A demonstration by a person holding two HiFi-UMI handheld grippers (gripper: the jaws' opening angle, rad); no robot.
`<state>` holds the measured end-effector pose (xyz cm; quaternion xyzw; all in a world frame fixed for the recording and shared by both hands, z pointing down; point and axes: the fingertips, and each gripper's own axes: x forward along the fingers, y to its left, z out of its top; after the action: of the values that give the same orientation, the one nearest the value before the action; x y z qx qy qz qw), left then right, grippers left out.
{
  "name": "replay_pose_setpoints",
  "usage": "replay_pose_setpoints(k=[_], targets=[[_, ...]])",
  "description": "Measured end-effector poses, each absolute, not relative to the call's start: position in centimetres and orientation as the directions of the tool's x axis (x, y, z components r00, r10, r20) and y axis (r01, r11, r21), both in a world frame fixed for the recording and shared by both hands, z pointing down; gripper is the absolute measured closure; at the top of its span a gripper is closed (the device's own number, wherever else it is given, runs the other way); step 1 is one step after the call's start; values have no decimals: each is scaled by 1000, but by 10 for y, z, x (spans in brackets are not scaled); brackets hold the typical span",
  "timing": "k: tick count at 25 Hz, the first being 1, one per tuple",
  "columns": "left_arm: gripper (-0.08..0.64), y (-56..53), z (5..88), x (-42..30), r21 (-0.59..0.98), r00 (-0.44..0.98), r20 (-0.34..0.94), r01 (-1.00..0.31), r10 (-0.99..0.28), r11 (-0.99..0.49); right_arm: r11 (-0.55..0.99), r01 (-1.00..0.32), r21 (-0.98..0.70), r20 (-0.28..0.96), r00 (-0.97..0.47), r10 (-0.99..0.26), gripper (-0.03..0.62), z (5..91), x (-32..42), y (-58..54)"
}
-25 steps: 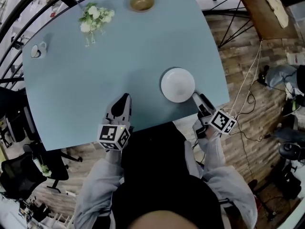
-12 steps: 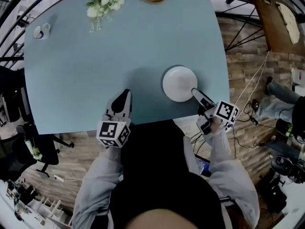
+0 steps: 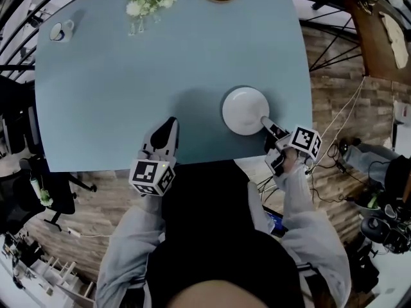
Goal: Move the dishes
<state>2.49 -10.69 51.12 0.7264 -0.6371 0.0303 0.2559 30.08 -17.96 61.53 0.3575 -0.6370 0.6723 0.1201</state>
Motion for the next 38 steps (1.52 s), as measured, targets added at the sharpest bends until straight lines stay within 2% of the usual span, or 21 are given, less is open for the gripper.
replay_pose_setpoints(k=[1,2,10,16,26,32,38], targets=[[529,-105,511,24,333,183,370,-942,-911,-54,-177,-619,-765,641,-705,-304,543,619,302,-178],[529,-104,512,23,330,178,372,-943,-911,-50,-189,-613,-767,638,-703,-314,548,621,302,-177],[529,-99,512,24,319,134,374,-948,-918,-9,-148,-578,-803,588,-725,-357,557,622,303,-178],[529,-93,509,27,312,97,345,-950,-934,17,-120,-469,-875,475,-782,-404,571,604,297,-176],[529,-78,481,19,269,32,236,-962,-971,34,2,-376,-927,337,-835,-434,574,564,278,-180],[529,-54,471,-6,256,-66,203,-959,-977,118,34,-314,-949,269,-859,-437,574,542,255,-186],[529,-31,471,-36,239,-151,203,-951,-968,198,91,-323,-942,262,-877,-403,574,530,218,-194]])
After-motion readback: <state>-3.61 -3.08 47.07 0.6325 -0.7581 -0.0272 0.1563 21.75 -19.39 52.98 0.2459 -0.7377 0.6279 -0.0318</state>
